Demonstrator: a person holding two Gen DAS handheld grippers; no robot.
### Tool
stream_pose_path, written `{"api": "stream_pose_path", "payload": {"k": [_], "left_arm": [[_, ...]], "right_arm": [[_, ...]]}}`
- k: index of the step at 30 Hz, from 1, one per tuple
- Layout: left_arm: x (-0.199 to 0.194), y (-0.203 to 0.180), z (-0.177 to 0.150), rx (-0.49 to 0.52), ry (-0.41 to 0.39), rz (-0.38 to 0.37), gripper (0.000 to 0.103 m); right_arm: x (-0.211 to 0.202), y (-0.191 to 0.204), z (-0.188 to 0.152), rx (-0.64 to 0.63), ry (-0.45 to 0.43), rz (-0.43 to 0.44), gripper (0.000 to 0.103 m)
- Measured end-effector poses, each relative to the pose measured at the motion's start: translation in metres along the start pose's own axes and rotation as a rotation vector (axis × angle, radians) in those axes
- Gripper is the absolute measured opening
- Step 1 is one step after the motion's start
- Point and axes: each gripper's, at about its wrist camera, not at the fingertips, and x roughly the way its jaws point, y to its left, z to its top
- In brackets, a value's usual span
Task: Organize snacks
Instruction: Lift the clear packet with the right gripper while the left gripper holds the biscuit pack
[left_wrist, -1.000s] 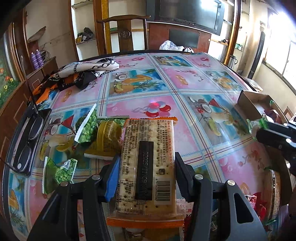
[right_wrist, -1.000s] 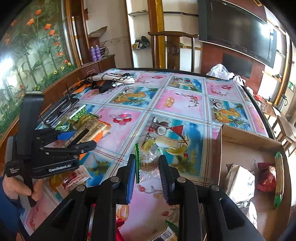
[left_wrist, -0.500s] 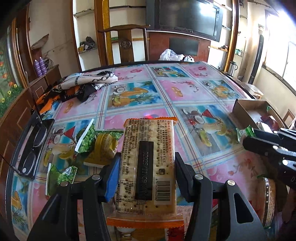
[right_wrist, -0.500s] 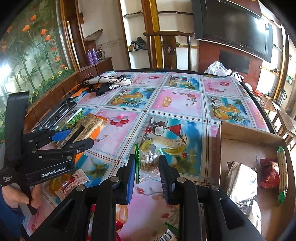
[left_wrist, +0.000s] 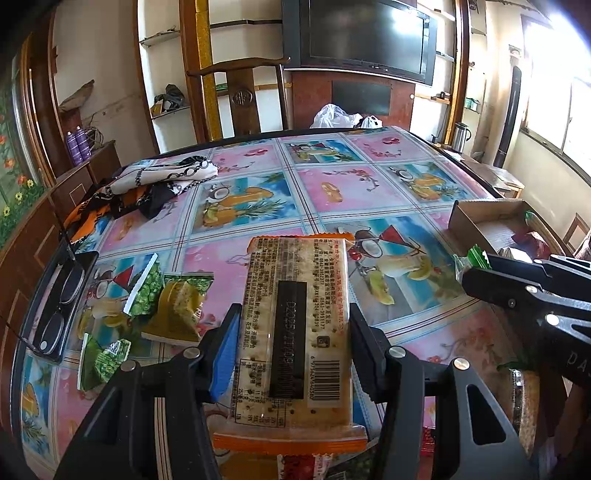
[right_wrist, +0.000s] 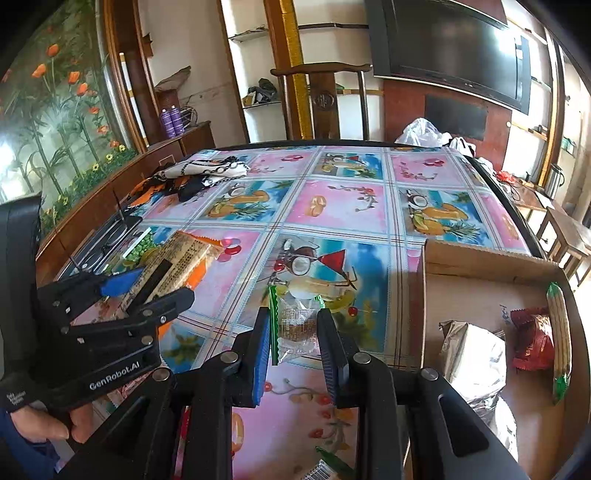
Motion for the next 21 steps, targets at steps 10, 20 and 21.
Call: {"api": "stream_pose_path", "payload": {"k": [10,20,21], "left_arm": [[-0.002,-0.004,0.000,0.013,-0.018,0.026,0.053],[-0.002,0.000,0.001,0.002,-0.014,0.005,0.053],[-0.001,0.000,0.001,0.004,-0.011,0.002,0.053]], "right_arm": [[-0.004,-0.014,0.001,0.057,-0.017,0.009,0.027],[-0.013,-0.020,0.002,0.093,-0.060,0.041,0.027],[-0.013,-0.021,0.002,0.096,-0.060,0.042,0.027]]}}
